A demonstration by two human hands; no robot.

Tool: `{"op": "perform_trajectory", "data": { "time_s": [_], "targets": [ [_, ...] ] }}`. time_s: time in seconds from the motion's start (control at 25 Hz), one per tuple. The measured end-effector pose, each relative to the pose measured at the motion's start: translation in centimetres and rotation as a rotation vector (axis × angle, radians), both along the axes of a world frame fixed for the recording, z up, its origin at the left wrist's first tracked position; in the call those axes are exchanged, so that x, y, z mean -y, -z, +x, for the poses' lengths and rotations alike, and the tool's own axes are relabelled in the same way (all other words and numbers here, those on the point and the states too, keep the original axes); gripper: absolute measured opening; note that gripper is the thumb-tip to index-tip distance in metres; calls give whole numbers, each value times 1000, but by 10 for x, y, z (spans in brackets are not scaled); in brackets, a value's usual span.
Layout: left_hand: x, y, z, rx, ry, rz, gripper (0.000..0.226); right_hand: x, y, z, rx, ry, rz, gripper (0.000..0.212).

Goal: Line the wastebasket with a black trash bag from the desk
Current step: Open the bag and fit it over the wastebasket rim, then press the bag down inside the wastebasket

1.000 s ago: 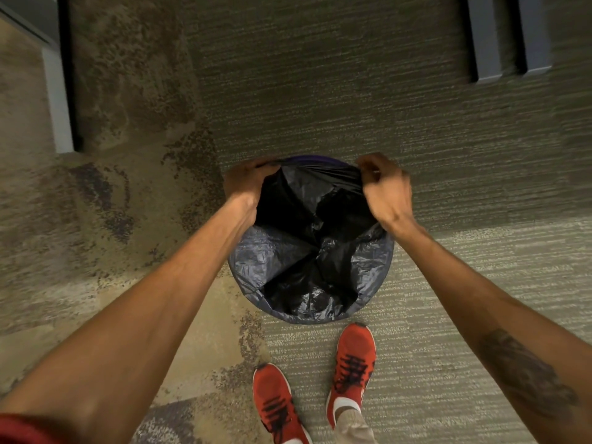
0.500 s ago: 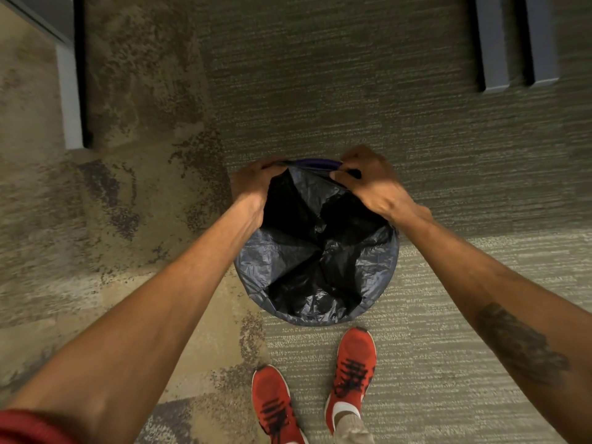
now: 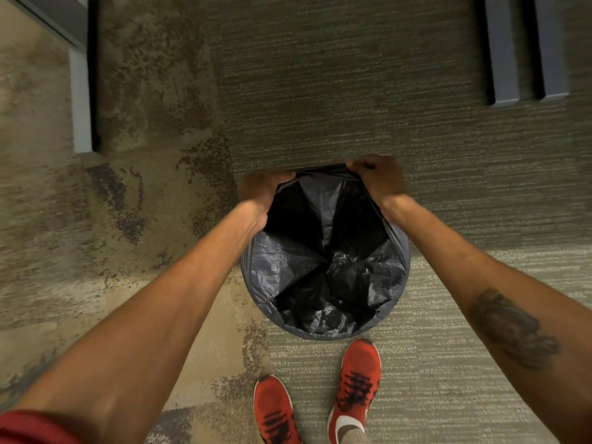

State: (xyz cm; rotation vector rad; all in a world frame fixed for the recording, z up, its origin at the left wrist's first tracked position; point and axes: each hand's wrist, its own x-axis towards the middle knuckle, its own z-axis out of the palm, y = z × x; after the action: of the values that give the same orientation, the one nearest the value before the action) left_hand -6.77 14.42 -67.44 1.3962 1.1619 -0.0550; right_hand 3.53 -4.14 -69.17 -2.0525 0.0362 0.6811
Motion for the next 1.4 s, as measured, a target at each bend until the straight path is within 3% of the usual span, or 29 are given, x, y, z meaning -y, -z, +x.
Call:
{"op": "perform_trajectory", "data": {
  "time_s": [0.04,0.12,0.24,0.32,0.4,0.52,0.72,0.84,1.0,1.16,1.4],
  "targets": [
    [-10,2,1,-31,72,-79,12,0,1,2,-79,28,52,16],
    [-28,6,2,-142,237,-225,36,1,1,7,-237,51,132,10],
    [-40,6,8,-269,305,-319,49,6,1,15,-407,19,160,17],
    [-41,9,12,-306,321,-370,43,10,-2,17,-556,19,154,23],
    [-42,13,10,-339,348,-417,23,15,-1,17,-639,-14,65,24],
    [-51,29,-15,-396,333,-501,21,28,4,15,-685,6,13,20],
    [-32,35,-79,-188,110,-456,41,58,11,-5,-751,127,146,35],
    [-25,28,-114,-36,-60,-601,61,94,6,-33,-823,246,322,43],
    [-20,31,-149,37,-196,-704,62,136,12,-81,-864,389,478,45],
    [-18,43,-143,30,-249,-652,51,122,25,-93,-793,443,435,33],
    [-10,49,-128,-194,-267,-370,16,111,52,-87,-760,530,306,34]
  ]
}}
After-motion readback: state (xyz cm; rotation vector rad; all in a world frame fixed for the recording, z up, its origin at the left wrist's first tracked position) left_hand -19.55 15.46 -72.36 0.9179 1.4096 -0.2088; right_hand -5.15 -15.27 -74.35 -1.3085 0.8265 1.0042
